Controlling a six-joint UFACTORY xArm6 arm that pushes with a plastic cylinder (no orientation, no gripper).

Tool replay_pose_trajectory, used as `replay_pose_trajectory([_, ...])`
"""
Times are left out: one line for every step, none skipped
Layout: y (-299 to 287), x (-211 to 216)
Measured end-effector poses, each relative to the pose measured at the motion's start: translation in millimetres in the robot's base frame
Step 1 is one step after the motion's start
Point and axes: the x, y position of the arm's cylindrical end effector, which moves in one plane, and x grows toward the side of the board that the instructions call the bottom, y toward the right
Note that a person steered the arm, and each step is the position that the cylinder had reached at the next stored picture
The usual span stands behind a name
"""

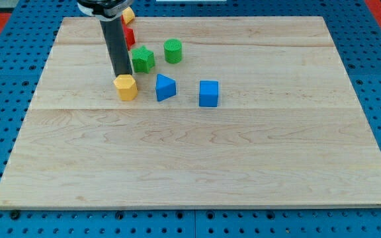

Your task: Push the yellow hexagon into the blue triangle

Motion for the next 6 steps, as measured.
replay_pose_trajectory([-8.9,5.2])
replay_pose_trajectory([-14.1,5.4])
replay_pose_trajectory([-30.7,6.9])
replay_pose_trajectory([-55.2,20.6])
replay_pose_trajectory([3.5,27.6])
replay_pose_trajectory([50.5,28.4])
